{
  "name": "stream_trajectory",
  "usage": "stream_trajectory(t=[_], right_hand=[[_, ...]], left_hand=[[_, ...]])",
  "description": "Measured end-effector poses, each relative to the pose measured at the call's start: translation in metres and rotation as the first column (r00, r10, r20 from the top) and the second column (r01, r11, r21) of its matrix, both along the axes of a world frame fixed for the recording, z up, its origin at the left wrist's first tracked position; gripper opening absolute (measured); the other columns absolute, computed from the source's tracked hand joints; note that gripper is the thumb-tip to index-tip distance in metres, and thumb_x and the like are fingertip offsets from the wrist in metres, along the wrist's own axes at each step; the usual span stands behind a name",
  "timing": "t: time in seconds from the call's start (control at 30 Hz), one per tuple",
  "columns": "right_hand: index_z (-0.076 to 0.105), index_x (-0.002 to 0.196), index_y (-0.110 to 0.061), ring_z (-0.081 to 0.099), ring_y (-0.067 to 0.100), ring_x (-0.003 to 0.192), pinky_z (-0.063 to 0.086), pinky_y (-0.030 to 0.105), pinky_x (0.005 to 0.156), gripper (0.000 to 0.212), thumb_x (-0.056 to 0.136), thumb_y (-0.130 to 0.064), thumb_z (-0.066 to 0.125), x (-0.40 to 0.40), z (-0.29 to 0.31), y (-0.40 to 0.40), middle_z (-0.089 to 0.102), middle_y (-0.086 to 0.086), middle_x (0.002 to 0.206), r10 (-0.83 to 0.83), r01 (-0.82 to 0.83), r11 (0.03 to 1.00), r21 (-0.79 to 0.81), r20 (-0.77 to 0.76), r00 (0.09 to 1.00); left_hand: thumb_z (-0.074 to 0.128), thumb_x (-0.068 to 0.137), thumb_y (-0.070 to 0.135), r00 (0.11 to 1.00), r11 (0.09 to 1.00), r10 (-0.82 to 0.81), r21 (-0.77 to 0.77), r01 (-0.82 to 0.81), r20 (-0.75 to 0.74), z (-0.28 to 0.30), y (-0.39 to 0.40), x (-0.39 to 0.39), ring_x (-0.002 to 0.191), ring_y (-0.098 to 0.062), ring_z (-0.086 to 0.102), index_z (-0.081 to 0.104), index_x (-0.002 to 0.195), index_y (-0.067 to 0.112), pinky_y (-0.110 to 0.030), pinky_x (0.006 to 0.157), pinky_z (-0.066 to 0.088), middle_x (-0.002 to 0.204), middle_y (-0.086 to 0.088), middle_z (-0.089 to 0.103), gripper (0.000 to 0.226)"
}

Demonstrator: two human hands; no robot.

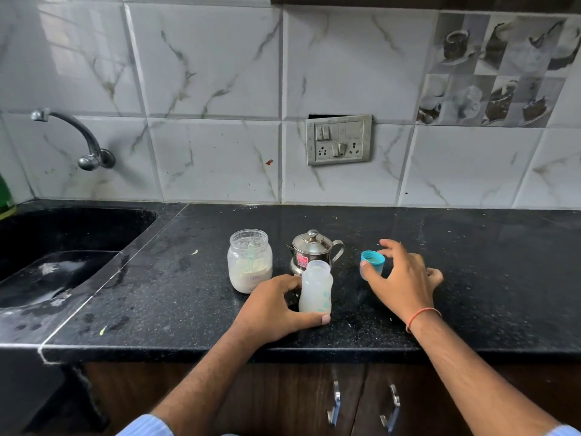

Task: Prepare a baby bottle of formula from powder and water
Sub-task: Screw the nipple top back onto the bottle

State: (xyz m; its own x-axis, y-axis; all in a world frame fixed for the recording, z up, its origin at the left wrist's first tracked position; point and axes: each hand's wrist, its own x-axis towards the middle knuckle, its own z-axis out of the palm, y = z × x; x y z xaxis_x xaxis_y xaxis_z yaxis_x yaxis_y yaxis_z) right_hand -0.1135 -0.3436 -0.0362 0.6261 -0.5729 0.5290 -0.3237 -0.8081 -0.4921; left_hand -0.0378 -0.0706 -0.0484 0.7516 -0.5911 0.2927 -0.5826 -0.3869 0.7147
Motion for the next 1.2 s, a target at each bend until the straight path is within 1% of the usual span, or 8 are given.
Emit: stream_trajectory(t=[0.2,0.57,0.67,0.77,0.9,1.0,1.1,1.2], right_hand=[[0.053,0.134,-0.045,0.058,0.014,0.119,0.032,0.051,0.103,0.049,0.089,-0.054,0.071,-0.001,-0.001,-0.009,0.063,-0.032,0.111,0.07,-0.082,0.983,0.163,0.074,0.995],[0.055,0.137,-0.046,0.06,0.006,0.117,0.031,0.049,0.103,0.051,0.091,-0.056,0.074,-0.007,0.005,-0.003,0.065,-0.039,0.113,0.159,-0.187,0.967,0.173,0.161,0.974],[0.059,0.134,-0.044,0.064,0.0,0.116,0.043,0.048,0.108,0.05,0.089,-0.052,0.078,-0.007,0.003,-0.004,0.071,-0.033,0.118,0.203,-0.25,0.952,0.175,0.248,0.947],[0.063,0.135,-0.034,0.067,-0.002,0.115,0.053,0.031,0.106,0.051,0.089,-0.036,0.084,-0.009,0.003,-0.005,0.074,-0.023,0.124,0.295,-0.383,0.899,0.211,0.354,0.887],[0.064,0.137,-0.023,0.063,0.0,0.126,0.045,0.012,0.106,0.048,0.092,-0.018,0.081,-0.014,0.01,0.004,0.068,-0.02,0.135,0.399,-0.494,0.86,0.126,0.436,0.807],[0.063,0.137,-0.019,0.062,0.006,0.128,0.047,0.024,0.109,0.049,0.091,-0.013,0.081,-0.02,0.012,0.012,0.067,-0.014,0.136,0.432,-0.502,0.865,0.031,0.465,0.773],[0.065,0.136,-0.017,0.065,0.018,0.125,0.055,0.041,0.105,0.054,0.087,-0.01,0.086,-0.029,0.015,0.021,0.067,-0.006,0.134,0.512,-0.537,0.84,-0.076,0.436,0.74],[0.066,0.136,-0.019,0.067,0.017,0.121,0.057,0.035,0.099,0.06,0.082,-0.01,0.09,-0.039,0.03,0.032,0.067,-0.007,0.131,0.615,-0.618,0.778,-0.117,0.344,0.71]], left_hand=[[0.094,0.068,0.073,1.0,1.0,-0.02,-0.008,0.02,0.02,-0.002,0.001,0.0,0.079,0.004,0.059,0.074,0.105,0.048,-0.019,0.068,0.041,0.095,0.019,0.072,0.048],[0.092,0.065,0.078,1.0,1.0,-0.023,-0.009,0.023,0.009,-0.003,0.001,0.001,0.085,0.003,0.063,0.068,0.097,0.057,-0.021,0.071,0.046,0.097,0.021,0.072,0.044],[0.091,0.064,0.079,1.0,1.0,-0.018,-0.015,0.018,0.01,-0.004,0.0,0.002,0.085,0.003,0.063,0.068,0.095,0.058,-0.021,0.072,0.045,0.095,0.023,0.071,0.044],[0.092,0.065,0.077,1.0,1.0,-0.018,-0.021,0.018,0.003,-0.005,0.0,0.003,0.083,0.005,0.062,0.069,0.097,0.054,-0.02,0.071,0.043,0.094,0.024,0.07,0.046],[0.094,0.066,0.074,1.0,1.0,-0.017,-0.016,0.017,0.008,-0.003,0.0,0.002,0.08,0.007,0.059,0.069,0.098,0.054,-0.017,0.07,0.042,0.092,0.025,0.069,0.045],[0.098,0.07,0.065,1.0,1.0,-0.021,-0.002,0.021,0.009,-0.002,0.0,0.0,0.083,0.013,0.059,0.066,0.092,0.053,-0.011,0.069,0.04,0.09,0.038,0.066,0.041],[0.099,0.071,0.064,1.0,1.0,-0.013,-0.01,0.013,0.002,-0.002,0.0,0.001,0.084,0.018,0.058,0.073,0.103,0.046,-0.01,0.069,0.039,0.089,0.029,0.066,0.045],[0.098,0.071,0.066,1.0,1.0,-0.006,0.004,0.006,0.022,-0.002,-0.001,0.0,0.085,0.021,0.057,0.079,0.125,0.035,-0.01,0.071,0.04,0.096,0.027,0.066,0.065]])
